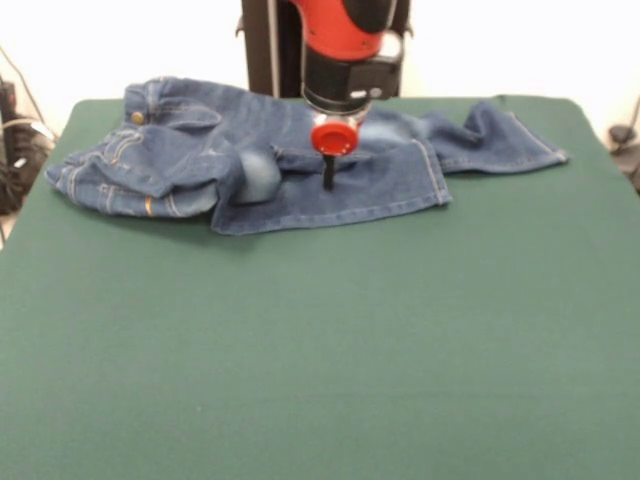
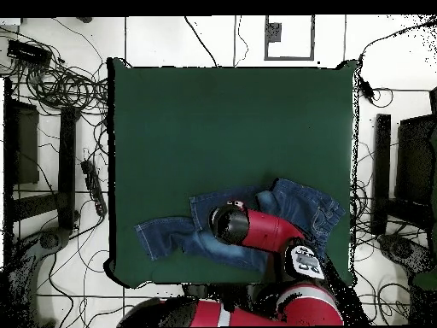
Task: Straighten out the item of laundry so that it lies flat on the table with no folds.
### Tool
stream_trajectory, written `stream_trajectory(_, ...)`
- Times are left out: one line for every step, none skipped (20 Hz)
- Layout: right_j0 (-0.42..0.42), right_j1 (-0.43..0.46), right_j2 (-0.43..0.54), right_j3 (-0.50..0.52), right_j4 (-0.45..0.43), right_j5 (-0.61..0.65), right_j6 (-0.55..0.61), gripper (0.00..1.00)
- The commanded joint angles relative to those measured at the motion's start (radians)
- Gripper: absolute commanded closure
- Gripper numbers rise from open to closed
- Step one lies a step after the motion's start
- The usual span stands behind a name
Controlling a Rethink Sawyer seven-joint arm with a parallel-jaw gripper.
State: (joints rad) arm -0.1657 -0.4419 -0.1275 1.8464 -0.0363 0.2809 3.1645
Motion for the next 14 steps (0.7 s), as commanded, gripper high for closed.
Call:
stream_trajectory(0.088, 0.006, 0.117, -0.106, 0.010, 0.008, -0.019, 0.00)
stream_trajectory(0.095, 0.004, 0.110, -0.118, 0.010, 0.029, -0.023, 0.00)
stream_trajectory(0.099, 0.004, 0.107, -0.125, 0.012, 0.045, -0.026, 0.00)
stream_trajectory(0.100, 0.006, 0.105, -0.135, 0.008, 0.051, -0.033, 0.00)
stream_trajectory(0.094, 0.007, 0.111, -0.137, 0.005, 0.049, -0.041, 0.00)
stream_trajectory(0.087, 0.006, 0.115, -0.142, -0.001, 0.049, -0.053, 0.00)
stream_trajectory(0.080, 0.005, 0.121, -0.141, -0.004, 0.053, -0.062, 0.00)
stream_trajectory(0.075, 0.001, 0.123, -0.142, -0.009, 0.061, -0.072, 0.00)
stream_trajectory(0.073, -0.004, 0.123, -0.142, -0.014, 0.075, -0.083, 0.00)
stream_trajectory(0.064, -0.012, 0.127, -0.140, -0.020, 0.089, -0.097, 0.00)
stream_trajectory(0.059, -0.019, 0.133, -0.137, -0.022, 0.102, -0.107, 0.00)
stream_trajectory(0.060, -0.024, 0.129, -0.141, -0.026, 0.116, -0.114, 0.00)
stream_trajectory(0.062, -0.028, 0.125, -0.146, -0.029, 0.130, -0.120, 0.00)
stream_trajectory(0.056, -0.030, 0.133, -0.145, -0.029, 0.129, -0.123, 0.00)
